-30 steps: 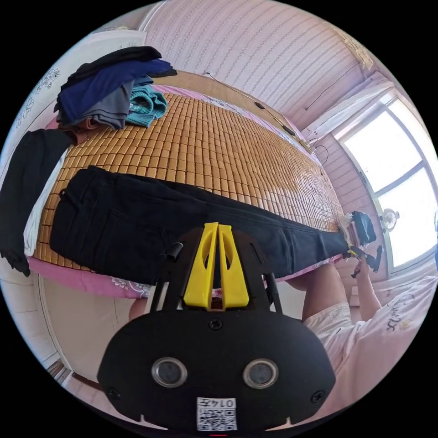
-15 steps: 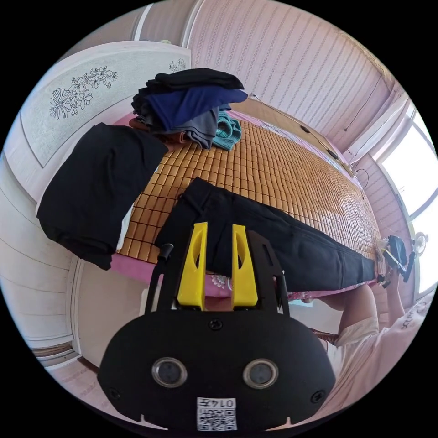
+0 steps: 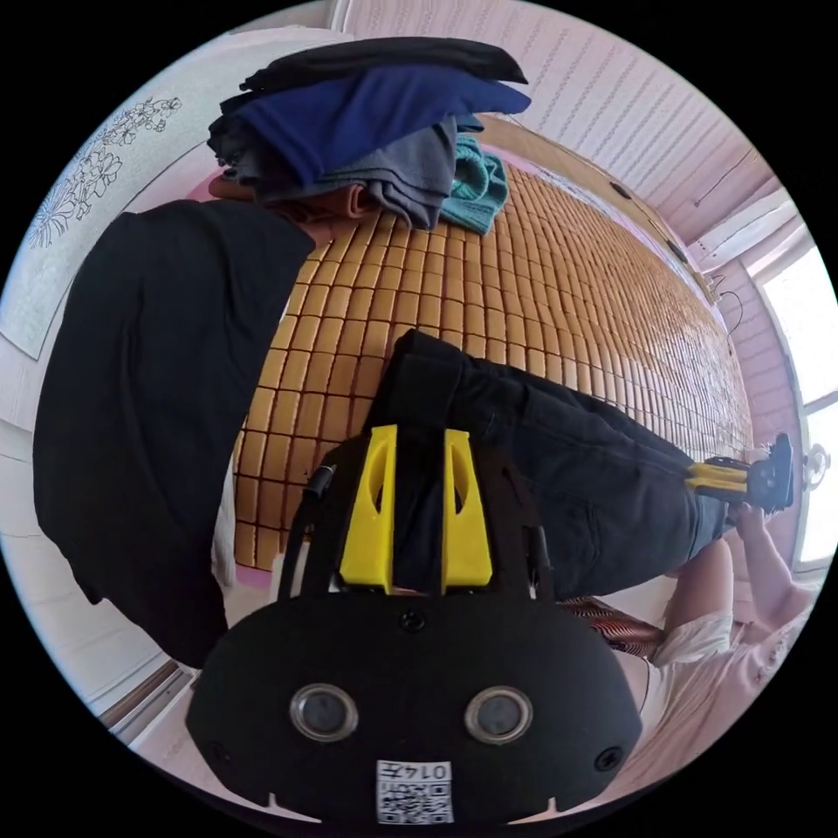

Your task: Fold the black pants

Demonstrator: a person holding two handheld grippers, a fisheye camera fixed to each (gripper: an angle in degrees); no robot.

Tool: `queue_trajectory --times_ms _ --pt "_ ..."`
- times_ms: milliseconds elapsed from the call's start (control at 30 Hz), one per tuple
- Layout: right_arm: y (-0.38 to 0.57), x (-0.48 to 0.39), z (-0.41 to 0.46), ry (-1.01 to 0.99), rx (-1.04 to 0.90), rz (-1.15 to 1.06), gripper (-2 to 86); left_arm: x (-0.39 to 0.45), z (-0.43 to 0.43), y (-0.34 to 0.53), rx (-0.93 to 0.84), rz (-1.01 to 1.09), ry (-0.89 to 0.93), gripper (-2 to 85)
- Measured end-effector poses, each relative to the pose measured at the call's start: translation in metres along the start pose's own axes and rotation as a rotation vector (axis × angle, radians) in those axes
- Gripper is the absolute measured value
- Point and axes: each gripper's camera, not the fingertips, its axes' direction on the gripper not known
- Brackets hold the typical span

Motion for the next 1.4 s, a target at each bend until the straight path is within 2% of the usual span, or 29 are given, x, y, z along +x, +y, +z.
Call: queue_trajectory --times_ms 33,100,267,333,433,500,533,567,667,733,800,867,933,1000,1067,1133,1200,1300,1400 --pt "-0.001 0.000 -0.005 0.012 0.002 0.000 2.2 0.003 -0.001 0.003 0.025 0.017 0.022 3.4" --pt "-0.006 -0.002 -0.031 0.021 0.046 0.001 0.0 0.008 -0.007 0.006 0.060 0.028 -0.048 0.4" --pt "-0.014 0.005 -0.092 -0.039 0.146 0.031 -0.8 0.020 -0.047 0.014 0.291 0.061 0.006 -0.9" --pt "-0.023 0.010 -0.102 -0.028 0.163 0.052 -0.8 0.023 -0.041 0.007 0.316 0.058 -0.021 -0.9" --pt "-0.047 0.022 -0.090 -0.034 0.124 0.132 -0.8 0.023 -0.001 -0.011 0.250 0.000 -0.051 -0.9" --pt "-0.066 0.027 -0.065 -0.041 0.051 0.193 -0.6 0.020 0.037 -0.019 0.147 -0.069 -0.080 -0.7" --pt "-0.066 0.027 -0.071 -0.038 0.101 0.195 -0.6 0.017 0.062 -0.020 0.063 -0.118 -0.082 -0.4" --pt "-0.071 0.027 -0.078 -0.009 0.115 0.220 -0.7 0.019 0.062 -0.014 0.179 -0.113 -0.086 0.0" --pt "-0.079 0.024 -0.098 0.041 0.091 0.225 -0.8 0.018 0.067 -0.019 0.140 -0.165 -0.092 3.6" --pt "-0.075 0.021 -0.118 0.087 0.127 0.210 -0.9 0.021 0.055 -0.015 0.193 -0.172 -0.101 5.2" --pt "-0.067 0.019 -0.140 0.124 0.128 0.205 -0.9 0.035 0.036 -0.006 0.283 -0.113 -0.133 5.5" --pt "-0.064 0.016 -0.150 0.135 0.111 0.198 -1.0 0.077 0.020 0.011 0.340 0.086 -0.198 4.7" --pt "-0.068 0.011 -0.154 0.132 0.085 0.179 -0.9 0.121 0.031 0.029 0.307 0.270 -0.179 2.6" --pt "-0.090 0.001 -0.151 0.103 0.035 0.143 -0.9 0.173 0.057 0.048 0.218 0.422 -0.054 0.1" --pt "-0.117 -0.005 -0.146 0.094 -0.007 0.107 -0.9 0.248 0.094 0.072 0.118 0.541 0.165 -0.6" --pt "-0.146 -0.010 -0.143 0.128 -0.059 0.079 -0.8 0.301 0.122 0.087 0.057 0.604 0.266 -0.8" --pt "-0.182 -0.012 -0.138 0.180 -0.137 0.047 -0.6 0.343 0.148 0.095 0.003 0.658 0.239 -0.9" --pt "-0.218 -0.014 -0.124 0.206 -0.266 -0.033 -0.5 0.377 0.182 0.098 0.000 0.717 0.071 -1.0" --pt "-0.245 -0.015 -0.117 0.237 -0.332 -0.122 -0.5 0.386 0.209 0.097 -0.036 0.766 0.082 -1.0"
